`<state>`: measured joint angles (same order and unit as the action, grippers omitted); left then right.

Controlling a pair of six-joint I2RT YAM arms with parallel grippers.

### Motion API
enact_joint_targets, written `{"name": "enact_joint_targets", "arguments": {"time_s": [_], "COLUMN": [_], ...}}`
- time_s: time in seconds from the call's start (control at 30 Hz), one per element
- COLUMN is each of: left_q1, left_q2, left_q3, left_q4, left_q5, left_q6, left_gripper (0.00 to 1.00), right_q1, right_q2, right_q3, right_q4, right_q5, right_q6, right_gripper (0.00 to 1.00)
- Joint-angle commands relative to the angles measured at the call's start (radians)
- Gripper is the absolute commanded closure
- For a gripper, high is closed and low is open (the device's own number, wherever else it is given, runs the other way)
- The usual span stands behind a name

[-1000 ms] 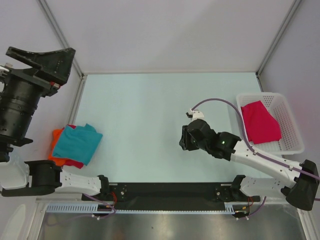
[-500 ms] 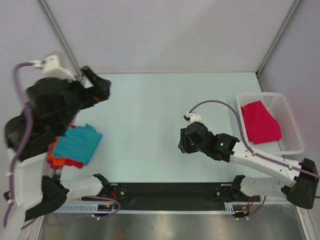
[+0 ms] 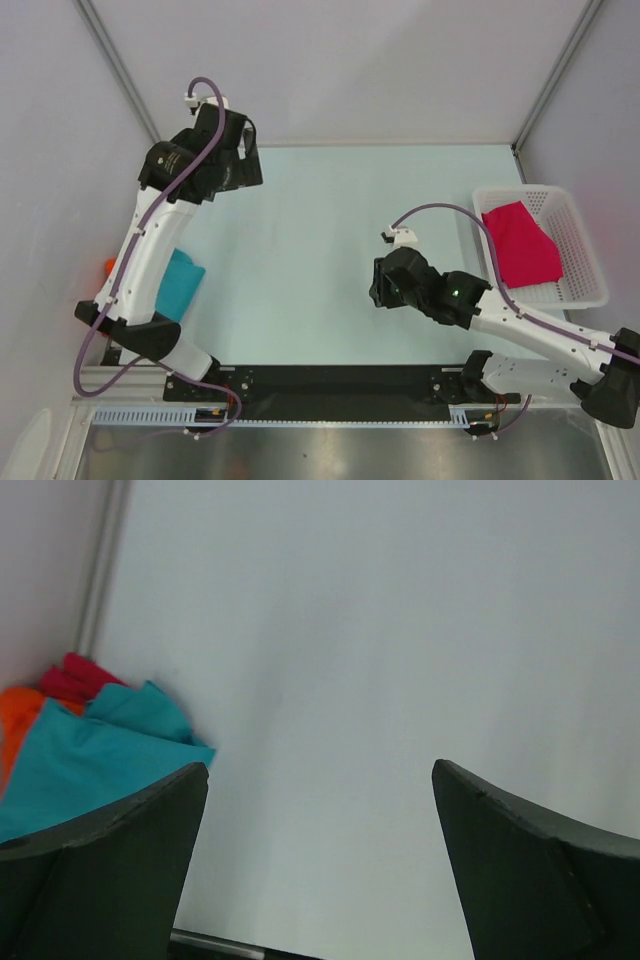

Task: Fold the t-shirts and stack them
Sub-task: Smooth out wrinkles on the folded tshirt

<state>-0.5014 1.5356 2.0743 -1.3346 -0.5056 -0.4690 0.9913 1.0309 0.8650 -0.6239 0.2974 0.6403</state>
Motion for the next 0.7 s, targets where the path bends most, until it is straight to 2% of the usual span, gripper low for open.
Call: {"name": "enact_joint_targets", "arguments": {"time_s": [0.0, 0.17, 0.43, 0.67], "left_q1": [0.050, 0.063, 0.063, 0.064], "left_q2": [0.053, 0.092, 0.081, 0.066], "left_q3": [-0.005, -0.053, 0.069, 0.138], "left_q4": [-0.104, -0.104, -0.098, -0.049], "left_q5": [-0.169, -0.192, -0.186, -0.041], "left_q6": [0.116, 0.125, 0.115, 0.101], "left_gripper": [0.00, 0.00, 0.00, 0.00], "right_q1": [-0.006, -0.026, -0.078, -0.161], "right_q2": [0.014, 0.020, 0.026, 0.023], "right_q3": [0.009, 0.005, 0.052, 0.138], "right_q4": [0.023, 0.029, 0.050, 0.055], "right_q5": [0.009, -0.003, -0.064, -0.214], "right_q6": [-0.005, -0.016, -0.044, -0.051], "right_gripper": [0.64, 0.64, 0.63, 0.56]}}
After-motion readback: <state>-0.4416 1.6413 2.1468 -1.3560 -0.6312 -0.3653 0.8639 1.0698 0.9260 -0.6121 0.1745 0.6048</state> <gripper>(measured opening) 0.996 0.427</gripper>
